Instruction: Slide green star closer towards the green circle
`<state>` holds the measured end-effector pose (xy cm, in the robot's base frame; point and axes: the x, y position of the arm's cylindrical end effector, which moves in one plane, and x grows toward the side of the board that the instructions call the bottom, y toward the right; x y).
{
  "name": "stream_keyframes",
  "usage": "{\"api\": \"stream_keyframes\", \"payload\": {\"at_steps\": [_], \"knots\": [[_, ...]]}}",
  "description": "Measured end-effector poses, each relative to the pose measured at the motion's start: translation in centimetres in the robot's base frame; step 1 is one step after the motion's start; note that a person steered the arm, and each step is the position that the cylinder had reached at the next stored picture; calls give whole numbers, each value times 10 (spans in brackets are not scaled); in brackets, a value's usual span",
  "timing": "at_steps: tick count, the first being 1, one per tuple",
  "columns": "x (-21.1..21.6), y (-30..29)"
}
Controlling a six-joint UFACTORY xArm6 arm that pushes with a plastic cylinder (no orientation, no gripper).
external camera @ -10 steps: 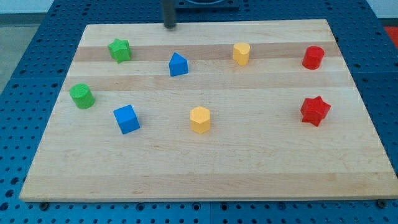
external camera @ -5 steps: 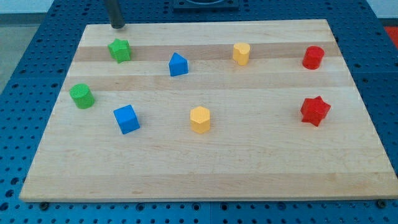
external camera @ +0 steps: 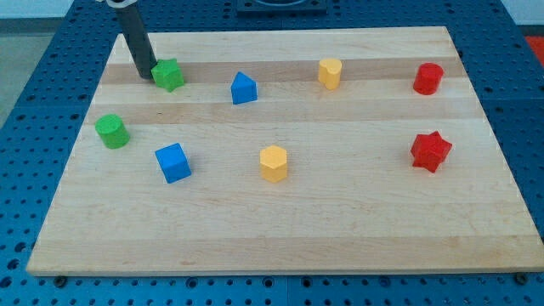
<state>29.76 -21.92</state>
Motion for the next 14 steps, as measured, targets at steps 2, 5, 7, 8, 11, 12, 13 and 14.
{"api": "stream_keyframes", "payload": {"at_steps": [2, 5, 7, 8, 11, 12, 13, 14], "knots": [[66, 5], [-67, 0], [-25, 50], [21, 51], [68, 38], [85, 36], [104, 36], [136, 36]]}}
